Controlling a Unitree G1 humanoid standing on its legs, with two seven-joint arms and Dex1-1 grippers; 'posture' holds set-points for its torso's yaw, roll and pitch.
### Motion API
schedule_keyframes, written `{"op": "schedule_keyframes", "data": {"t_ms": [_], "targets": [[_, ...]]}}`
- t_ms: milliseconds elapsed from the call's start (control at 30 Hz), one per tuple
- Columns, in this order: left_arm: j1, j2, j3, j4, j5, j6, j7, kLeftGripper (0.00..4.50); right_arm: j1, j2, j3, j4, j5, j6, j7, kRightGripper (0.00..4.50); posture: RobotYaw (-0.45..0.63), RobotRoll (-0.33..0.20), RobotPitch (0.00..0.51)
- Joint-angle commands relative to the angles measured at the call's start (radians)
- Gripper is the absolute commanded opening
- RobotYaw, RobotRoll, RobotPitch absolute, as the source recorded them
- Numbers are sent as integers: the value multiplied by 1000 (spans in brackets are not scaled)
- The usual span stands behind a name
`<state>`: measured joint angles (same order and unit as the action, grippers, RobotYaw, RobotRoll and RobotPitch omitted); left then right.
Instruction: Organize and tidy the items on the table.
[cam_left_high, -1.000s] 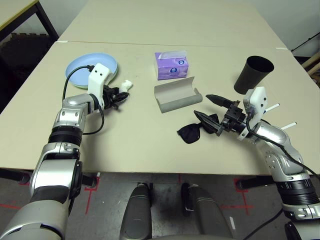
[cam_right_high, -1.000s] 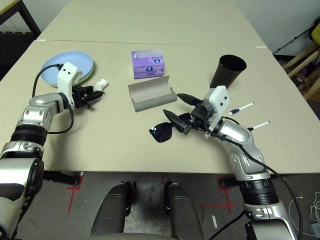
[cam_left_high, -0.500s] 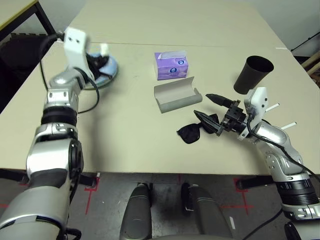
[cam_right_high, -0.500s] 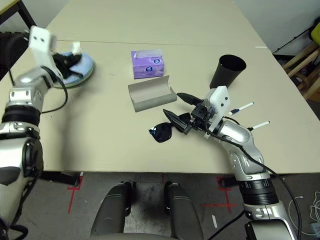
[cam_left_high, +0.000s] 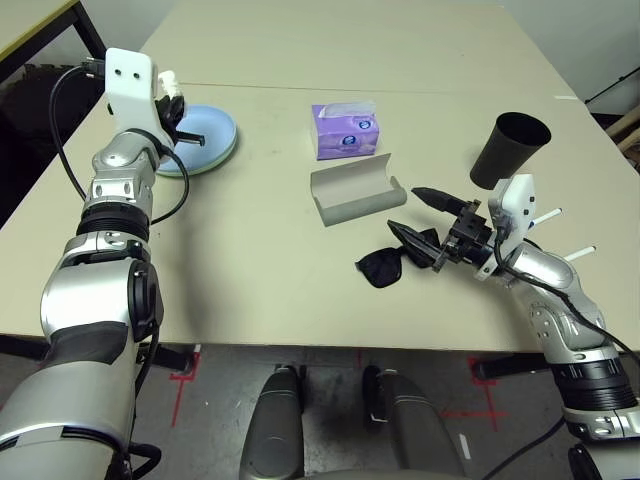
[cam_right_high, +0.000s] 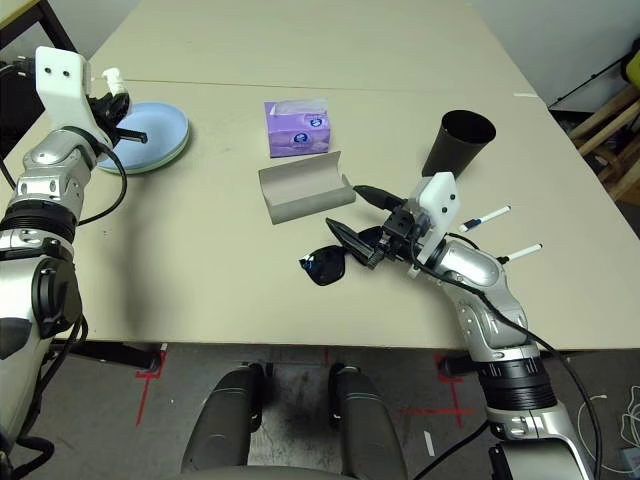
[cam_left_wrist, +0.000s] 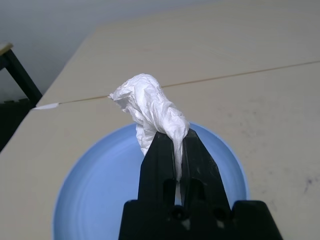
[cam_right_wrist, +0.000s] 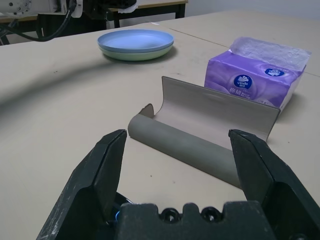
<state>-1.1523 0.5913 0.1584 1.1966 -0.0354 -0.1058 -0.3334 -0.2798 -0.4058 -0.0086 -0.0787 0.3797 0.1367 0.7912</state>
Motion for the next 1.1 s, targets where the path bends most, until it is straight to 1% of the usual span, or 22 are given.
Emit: {"op": "schedule_keyframes", "data": {"t_ms": [33,67,167,200,333,367,433,533,633,667,767,933,1000,1100], "targets": [[-14,-5,-12,16,19,-20,-6,840,14,-6,-2,-10,-1,-2,2,4500,108,0,154],[-13,-3,-14,17,23,-20,1,1158,14,-6,-2,-10,-1,-2,2,4500,108,0,154],[-10,1,-12,20,25,-19,9,2423,13,-6,-3,-9,0,-3,3,4500,110,0,156],[-10,2,-12,20,26,-19,9,2734,12,-6,-3,-8,0,-3,3,4500,111,0,156],[-7,11,-11,17,30,-18,7,4370,10,-7,-2,-5,0,-3,6,4500,114,0,155],[-7,12,-10,16,31,-19,5,4478,9,-7,-2,-5,0,-3,6,4500,114,0,155],[-8,12,-7,14,30,-23,7,4478,7,-7,-2,-3,0,-4,7,4500,116,0,154],[-6,12,2,4,14,-30,-31,4478,7,-7,-2,-2,-1,-5,7,4500,115,0,153],[17,10,6,-16,-21,-25,-199,4478,10,-8,-4,-7,0,-4,5,4500,107,0,154],[23,11,6,-19,-25,-21,-233,4478,11,-8,-4,-9,0,-4,5,4500,106,0,154],[68,17,16,-58,-79,0,-460,4478,12,-14,-16,-8,3,-4,2,4500,104,0,155],[158,17,14,-189,-170,-2,-824,4478,8,-21,-26,2,6,-5,0,4500,107,0,158],[178,23,1,-214,-181,2,-921,4478,6,-25,-25,4,6,-6,3,4500,104,0,168],[180,33,-23,-218,-172,9,-1013,4478,2,-29,-26,5,7,-4,6,4500,101,0,172]]}}
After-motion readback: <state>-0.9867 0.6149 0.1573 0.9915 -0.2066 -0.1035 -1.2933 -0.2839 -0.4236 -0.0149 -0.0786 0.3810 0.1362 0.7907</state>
